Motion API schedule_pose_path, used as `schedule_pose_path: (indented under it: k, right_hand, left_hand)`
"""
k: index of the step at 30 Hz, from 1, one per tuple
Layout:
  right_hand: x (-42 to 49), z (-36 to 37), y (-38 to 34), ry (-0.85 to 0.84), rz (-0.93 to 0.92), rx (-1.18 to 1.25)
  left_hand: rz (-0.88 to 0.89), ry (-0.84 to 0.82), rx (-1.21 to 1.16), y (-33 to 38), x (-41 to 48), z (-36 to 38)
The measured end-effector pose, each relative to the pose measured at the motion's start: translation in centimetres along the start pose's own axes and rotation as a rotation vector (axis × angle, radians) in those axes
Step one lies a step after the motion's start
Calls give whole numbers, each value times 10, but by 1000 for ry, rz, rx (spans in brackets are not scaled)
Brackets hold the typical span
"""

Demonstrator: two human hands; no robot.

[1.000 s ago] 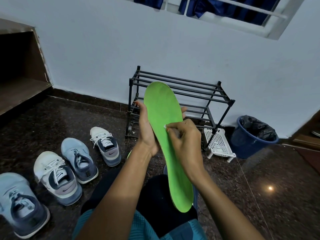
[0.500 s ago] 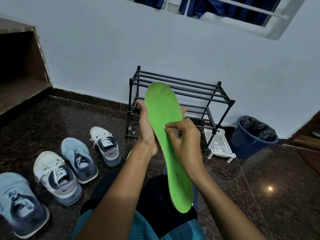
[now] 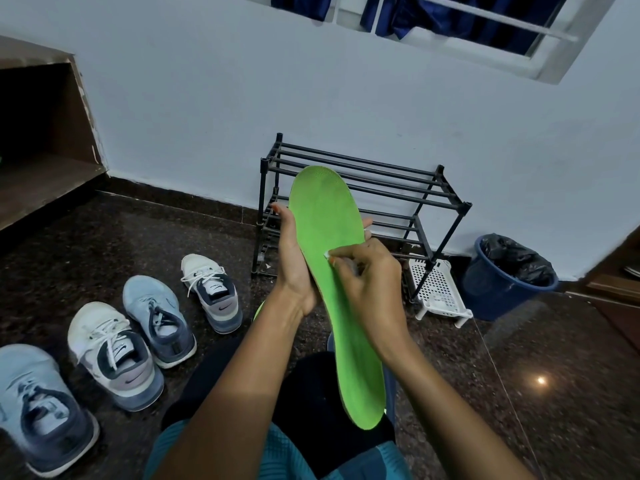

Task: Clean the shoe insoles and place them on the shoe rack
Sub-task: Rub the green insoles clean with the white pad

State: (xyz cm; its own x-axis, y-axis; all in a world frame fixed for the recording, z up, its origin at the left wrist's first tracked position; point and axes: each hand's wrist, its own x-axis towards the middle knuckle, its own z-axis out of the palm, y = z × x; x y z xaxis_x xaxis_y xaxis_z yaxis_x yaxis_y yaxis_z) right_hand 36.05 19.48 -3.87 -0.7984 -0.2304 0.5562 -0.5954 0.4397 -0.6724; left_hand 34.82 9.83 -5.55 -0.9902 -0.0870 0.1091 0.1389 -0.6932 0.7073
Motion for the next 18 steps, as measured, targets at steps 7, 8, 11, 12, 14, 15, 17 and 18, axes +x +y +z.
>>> schedule_pose_path:
  k: [7,8,11,12,14,15,17,18]
  right_hand:
    - [12,-2,-1,92,-31,-62]
    - [10,-1,-1,67,-17,-36]
    - [0,5,-4,-17,4,5]
    - [-2,6,-5,-27,-8,0]
    - [-1,6,-7,-19,-26,0]
    - [2,4,-6,2,-34,-7]
    - [12,-1,-3,78,-44,-58]
    - [18,-3,1,113,-30,-89]
  left_hand:
    - [-16,-15,26,-1,0,0]
    - [-13,-12,18,-1,0,0]
    - [-3,0,-26,-1,0,-1]
    - [-1,9,-30,-1,1,-1]
    - [6,12,-25,-1,1,0]
    - [9,19,-16,0,0,1]
    - [13,50,27,-1,-1,1]
    - [17,67,55,-2,-1,0]
